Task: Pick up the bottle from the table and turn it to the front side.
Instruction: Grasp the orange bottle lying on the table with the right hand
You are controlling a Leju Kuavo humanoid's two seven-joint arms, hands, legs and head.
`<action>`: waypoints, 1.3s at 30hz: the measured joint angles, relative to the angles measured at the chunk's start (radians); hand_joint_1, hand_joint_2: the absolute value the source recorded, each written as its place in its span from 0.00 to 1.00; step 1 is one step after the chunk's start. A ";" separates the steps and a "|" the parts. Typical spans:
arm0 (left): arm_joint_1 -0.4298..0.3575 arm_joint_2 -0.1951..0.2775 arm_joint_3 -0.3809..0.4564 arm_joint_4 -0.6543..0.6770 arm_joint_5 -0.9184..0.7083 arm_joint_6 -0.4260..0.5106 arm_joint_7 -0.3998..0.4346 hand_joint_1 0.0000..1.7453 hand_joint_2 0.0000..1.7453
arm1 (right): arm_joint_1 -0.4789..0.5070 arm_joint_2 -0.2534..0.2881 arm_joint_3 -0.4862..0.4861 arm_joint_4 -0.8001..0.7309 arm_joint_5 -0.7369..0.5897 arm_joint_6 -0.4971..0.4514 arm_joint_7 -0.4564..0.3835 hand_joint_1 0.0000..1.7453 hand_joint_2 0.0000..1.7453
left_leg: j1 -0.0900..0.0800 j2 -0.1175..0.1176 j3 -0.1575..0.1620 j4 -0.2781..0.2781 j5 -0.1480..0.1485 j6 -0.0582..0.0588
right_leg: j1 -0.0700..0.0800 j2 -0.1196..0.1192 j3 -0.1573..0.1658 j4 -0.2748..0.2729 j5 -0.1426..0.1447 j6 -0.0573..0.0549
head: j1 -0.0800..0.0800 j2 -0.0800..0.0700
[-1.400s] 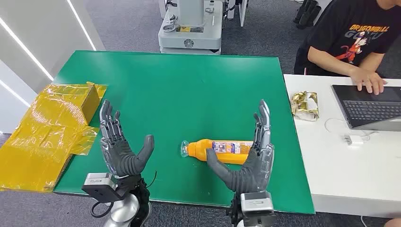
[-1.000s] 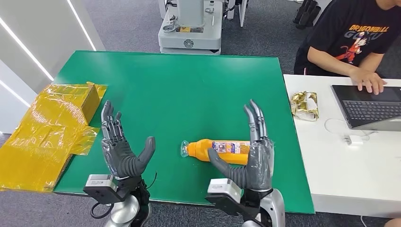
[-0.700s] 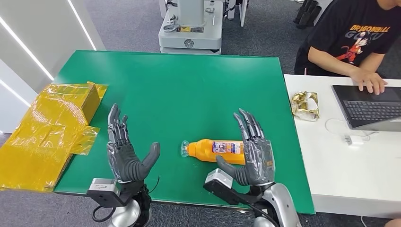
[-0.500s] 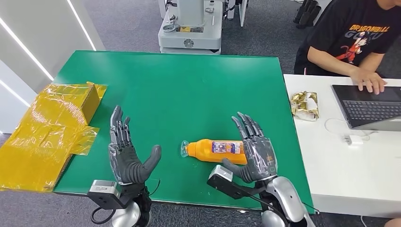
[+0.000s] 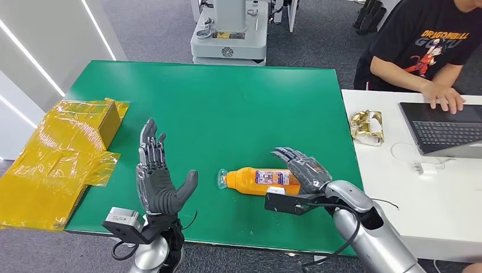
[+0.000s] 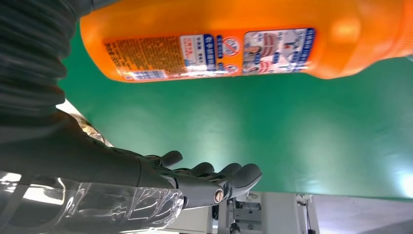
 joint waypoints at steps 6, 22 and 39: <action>-0.008 0.000 0.000 0.000 0.004 -0.003 0.001 0.00 1.00 | -0.039 -0.022 0.036 0.043 -0.019 0.017 -0.002 0.00 1.00 | 0.000 0.000 0.000 0.000 0.000 0.000 | 0.000 0.000 0.000 0.000 0.000 0.000 | 0.000 0.000; -0.024 0.000 0.007 0.004 0.042 0.020 0.011 0.00 1.00 | -0.201 -0.051 0.177 0.276 -0.154 0.070 -0.028 0.00 1.00 | 0.000 -0.001 0.000 0.000 0.000 0.000 | 0.000 0.000 0.000 0.000 0.000 0.000 | 0.000 0.000; -0.023 0.000 0.026 0.003 0.041 0.029 0.014 0.00 1.00 | -0.253 -0.044 0.259 0.481 -0.191 0.045 -0.041 0.00 1.00 | 0.000 -0.001 -0.001 0.000 0.001 0.001 | 0.000 -0.002 0.000 0.000 0.000 0.000 | 0.000 0.000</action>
